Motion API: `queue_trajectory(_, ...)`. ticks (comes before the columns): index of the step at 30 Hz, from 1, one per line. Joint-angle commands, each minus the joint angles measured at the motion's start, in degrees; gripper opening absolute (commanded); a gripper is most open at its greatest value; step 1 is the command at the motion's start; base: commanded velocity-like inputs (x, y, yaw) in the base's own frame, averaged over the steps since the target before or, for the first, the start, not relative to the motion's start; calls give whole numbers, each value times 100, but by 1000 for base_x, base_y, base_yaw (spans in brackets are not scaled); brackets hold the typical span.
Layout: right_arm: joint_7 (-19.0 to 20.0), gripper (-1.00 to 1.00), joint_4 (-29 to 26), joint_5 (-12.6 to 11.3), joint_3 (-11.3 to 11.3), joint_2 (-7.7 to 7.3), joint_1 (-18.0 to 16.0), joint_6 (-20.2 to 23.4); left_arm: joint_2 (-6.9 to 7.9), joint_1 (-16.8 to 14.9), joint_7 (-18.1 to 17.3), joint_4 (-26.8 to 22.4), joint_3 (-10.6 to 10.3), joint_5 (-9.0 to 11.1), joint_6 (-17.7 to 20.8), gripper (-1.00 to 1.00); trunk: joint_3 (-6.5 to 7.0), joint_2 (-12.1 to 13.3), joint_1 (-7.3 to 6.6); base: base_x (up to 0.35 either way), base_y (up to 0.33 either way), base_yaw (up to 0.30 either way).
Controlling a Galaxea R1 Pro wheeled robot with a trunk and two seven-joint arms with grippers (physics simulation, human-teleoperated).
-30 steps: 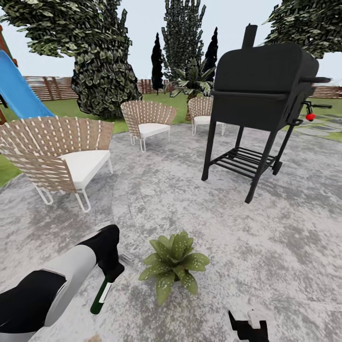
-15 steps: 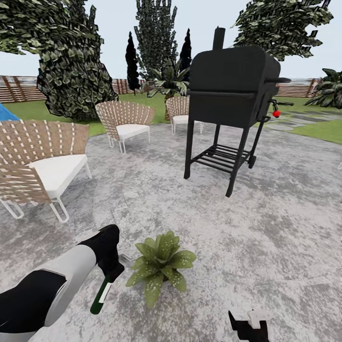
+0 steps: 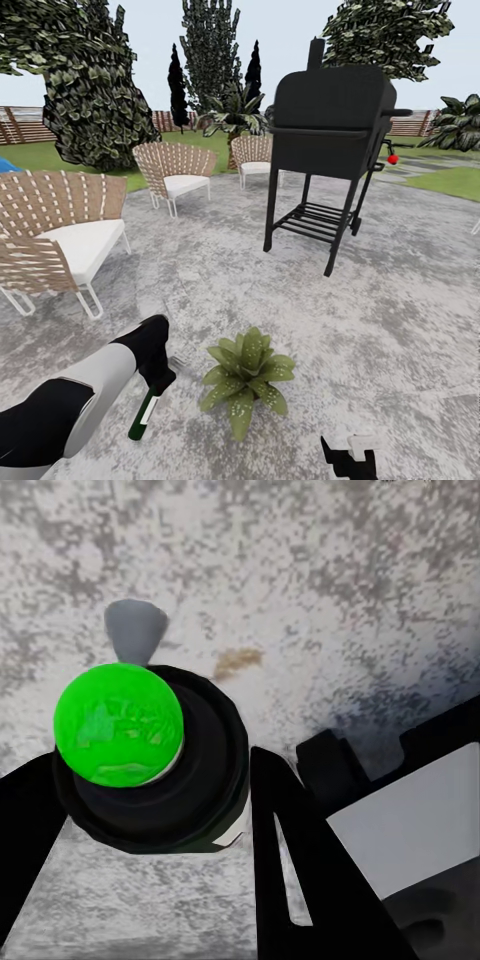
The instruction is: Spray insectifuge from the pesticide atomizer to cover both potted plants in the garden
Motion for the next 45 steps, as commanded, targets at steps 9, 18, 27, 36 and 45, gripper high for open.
queue_trajectory(9, 51, 100, 7, -62, 11, -9, -5, -18, -11, 5, -59, -14, 7, -50, 29, -100, -5, -2, 0, 45, 169, -265)
queue_trajectory(18, 50, 100, 7, -62, 12, -9, -5, -18, 25, 4, -102, -14, 15, -26, 14, -100, -5, -2, 0, 0, 1, -268)
queue_trajectory(27, 51, 100, 7, -62, 15, -9, -5, -18, 22, 5, -103, -14, 17, -25, 14, -100, -5, -2, 0, -205, 159, -268)
queue_trajectory(36, 59, 100, -9, -67, 8, -7, -5, -18, 23, -3, -105, -247, 24, -25, 12, -100, -5, -2, 0, -73, 309, -62)
queue_trajectory(45, 50, 100, 5, -71, 6, -40, -5, -18, -56, -4, -107, -674, 28, 6, 12, -100, -5, -2, 0, 25, 115, -58)
